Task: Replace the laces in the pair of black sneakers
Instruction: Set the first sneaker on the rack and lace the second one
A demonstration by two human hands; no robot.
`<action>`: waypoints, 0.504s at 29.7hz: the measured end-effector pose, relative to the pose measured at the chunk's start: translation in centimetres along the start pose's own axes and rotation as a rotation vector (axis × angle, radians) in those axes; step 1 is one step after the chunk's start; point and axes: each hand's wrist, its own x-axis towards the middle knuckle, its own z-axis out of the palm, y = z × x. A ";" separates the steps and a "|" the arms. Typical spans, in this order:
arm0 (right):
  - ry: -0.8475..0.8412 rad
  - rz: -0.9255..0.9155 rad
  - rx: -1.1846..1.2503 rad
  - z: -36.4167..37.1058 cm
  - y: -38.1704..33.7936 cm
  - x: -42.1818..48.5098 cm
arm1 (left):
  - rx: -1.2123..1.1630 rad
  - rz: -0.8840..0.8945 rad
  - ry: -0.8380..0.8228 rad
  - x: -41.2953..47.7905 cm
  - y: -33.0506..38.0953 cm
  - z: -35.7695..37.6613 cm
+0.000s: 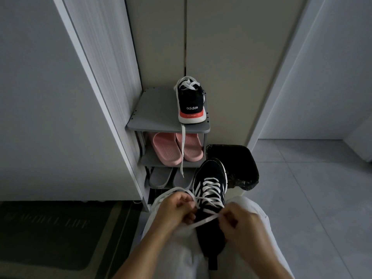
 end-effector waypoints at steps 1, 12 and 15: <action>-0.026 0.066 0.081 -1.5 0.6 0.1 | -0.060 -0.001 0.034 -0.2 -0.1 -0.1; 0.056 0.694 -0.395 -9.4 13.4 0.4 | 0.541 0.386 0.293 1.1 -1.4 -3.0; 0.173 0.197 -0.412 -4.8 8.3 1.0 | 0.711 0.502 0.089 1.7 -0.8 -2.6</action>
